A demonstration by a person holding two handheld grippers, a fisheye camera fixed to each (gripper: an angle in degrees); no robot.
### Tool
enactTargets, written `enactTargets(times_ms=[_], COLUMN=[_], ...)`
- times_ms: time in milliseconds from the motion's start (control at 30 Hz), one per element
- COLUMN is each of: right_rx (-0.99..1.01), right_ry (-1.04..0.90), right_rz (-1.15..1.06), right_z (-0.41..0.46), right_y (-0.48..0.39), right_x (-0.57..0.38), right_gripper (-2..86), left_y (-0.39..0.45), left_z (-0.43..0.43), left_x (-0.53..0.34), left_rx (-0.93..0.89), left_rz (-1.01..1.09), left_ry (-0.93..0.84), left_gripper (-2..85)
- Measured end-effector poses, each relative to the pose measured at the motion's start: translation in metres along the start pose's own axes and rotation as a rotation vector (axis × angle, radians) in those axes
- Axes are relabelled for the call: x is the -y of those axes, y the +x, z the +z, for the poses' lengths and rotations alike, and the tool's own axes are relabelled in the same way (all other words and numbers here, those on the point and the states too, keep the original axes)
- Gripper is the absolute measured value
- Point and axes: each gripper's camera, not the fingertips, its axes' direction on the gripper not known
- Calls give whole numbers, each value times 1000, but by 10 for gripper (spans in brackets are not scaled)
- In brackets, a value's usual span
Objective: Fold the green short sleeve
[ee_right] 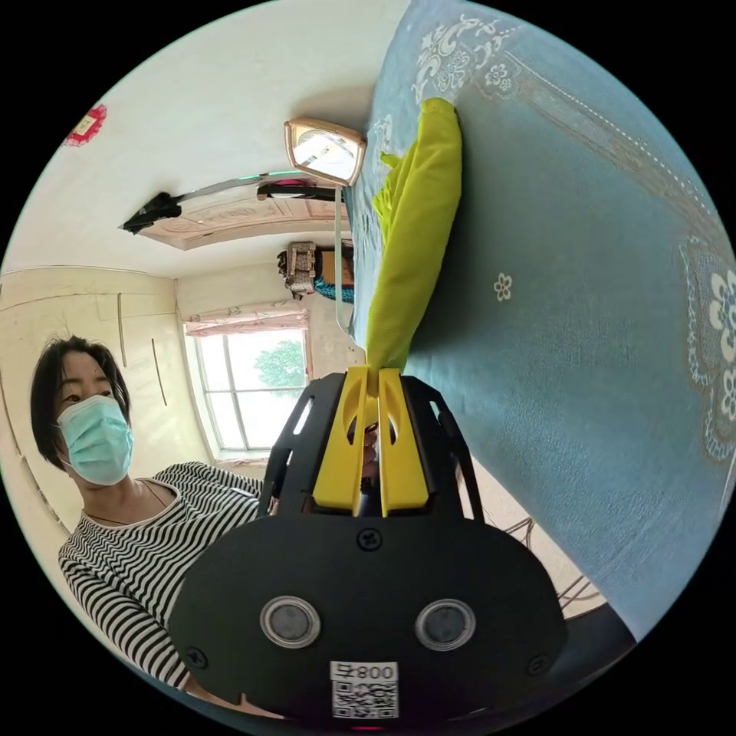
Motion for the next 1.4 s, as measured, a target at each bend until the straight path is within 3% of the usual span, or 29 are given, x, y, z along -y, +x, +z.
enactTargets(times_ms=[200, 600, 1033, 1400], right_rx=[-3, 2, 9, -68], right_ry=[0, 18, 24, 20], right_rz=[-51, -75, -76, -41], right_z=[-7, -21, -49, -95], right_y=[-26, -54, -74, -87], right_x=[-11, -46, -105, -184], right_gripper=[20, 20, 19, 21], left_y=[-58, -108, -96, -28], left_z=[-57, -133, -135, -110], left_x=[-3, -2, 17, 6], left_rx=[-257, -352, -348, -284], left_rz=[-235, -414, -438, -351], left_ry=[247, 533, 546, 486], left_gripper=[98, 118, 36, 14])
